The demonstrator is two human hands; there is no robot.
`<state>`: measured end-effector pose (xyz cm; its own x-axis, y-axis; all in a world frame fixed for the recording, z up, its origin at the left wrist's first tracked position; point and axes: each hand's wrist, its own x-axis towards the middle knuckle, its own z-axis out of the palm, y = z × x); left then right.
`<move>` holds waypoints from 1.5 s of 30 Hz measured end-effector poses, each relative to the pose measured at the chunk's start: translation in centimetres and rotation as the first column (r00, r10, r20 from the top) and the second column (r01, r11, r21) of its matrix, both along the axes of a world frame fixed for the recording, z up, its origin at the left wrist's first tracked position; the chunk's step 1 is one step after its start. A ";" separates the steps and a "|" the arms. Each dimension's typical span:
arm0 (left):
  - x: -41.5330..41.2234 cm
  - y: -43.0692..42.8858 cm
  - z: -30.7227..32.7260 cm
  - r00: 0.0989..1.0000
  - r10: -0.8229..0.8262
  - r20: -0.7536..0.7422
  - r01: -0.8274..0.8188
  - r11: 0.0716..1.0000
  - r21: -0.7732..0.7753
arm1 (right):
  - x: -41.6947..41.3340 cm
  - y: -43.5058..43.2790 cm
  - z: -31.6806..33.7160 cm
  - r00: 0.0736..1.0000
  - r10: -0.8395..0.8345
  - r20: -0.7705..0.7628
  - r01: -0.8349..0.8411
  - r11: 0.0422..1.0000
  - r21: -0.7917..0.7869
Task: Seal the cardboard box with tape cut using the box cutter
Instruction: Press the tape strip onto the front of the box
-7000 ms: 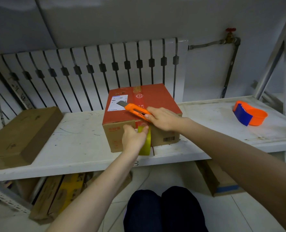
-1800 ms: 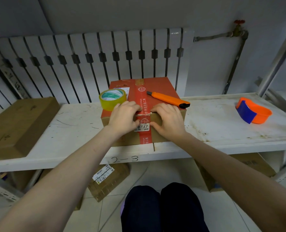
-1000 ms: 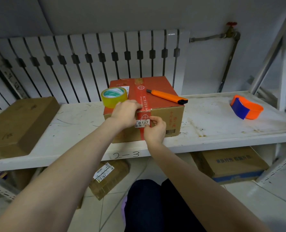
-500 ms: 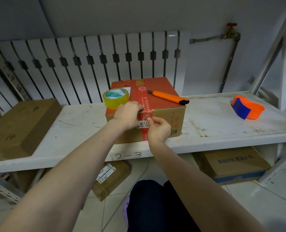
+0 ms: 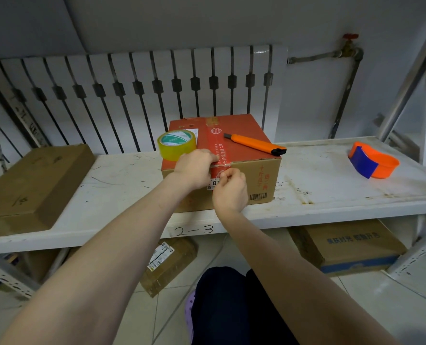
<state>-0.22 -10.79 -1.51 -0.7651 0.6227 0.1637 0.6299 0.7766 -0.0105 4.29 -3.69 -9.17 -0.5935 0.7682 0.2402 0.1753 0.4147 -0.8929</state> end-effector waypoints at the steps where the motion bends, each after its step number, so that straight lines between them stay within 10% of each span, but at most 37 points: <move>1: 0.0 0.0 0.1 1.000 0.002 0.002 -0.002 1.000 -0.012 | 0.1 -0.1 0.0 1.000 0.005 -0.008 -0.005 1.000 -0.015; 12: 0.0 -0.1 0.1 1.000 0.009 0.002 -0.009 1.000 -0.025 | 0.4 0.9 -0.8 0.970 0.127 -0.206 -0.210 0.866 -0.454; 21: 0.3 0.1 0.3 1.000 0.010 0.003 -0.010 1.000 -0.017 | 0.5 2.1 -0.8 0.971 0.089 -0.223 -0.190 0.850 -0.491; 34: 0.0 0.1 0.5 1.000 0.006 -0.020 -0.008 0.998 -0.057 | 1.9 5.6 3.7 0.928 0.285 -0.239 -0.328 0.328 -0.886; 40: -0.4 0.2 0.6 1.000 -0.011 0.008 0.011 0.999 -0.032 | 1.4 5.7 3.1 0.940 0.316 -0.129 -0.265 0.436 -0.860; 45: -0.9 0.6 0.2 0.999 0.008 0.032 -0.012 0.990 0.144 | 0.3 5.1 2.5 0.961 0.269 0.069 -0.159 0.736 -0.658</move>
<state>-1.10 -10.21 -1.30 -0.7774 0.5865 0.2272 0.6202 0.7750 0.1214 4.58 1.43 -6.71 -0.7468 0.5549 -0.3667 0.3062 -0.2027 -0.9301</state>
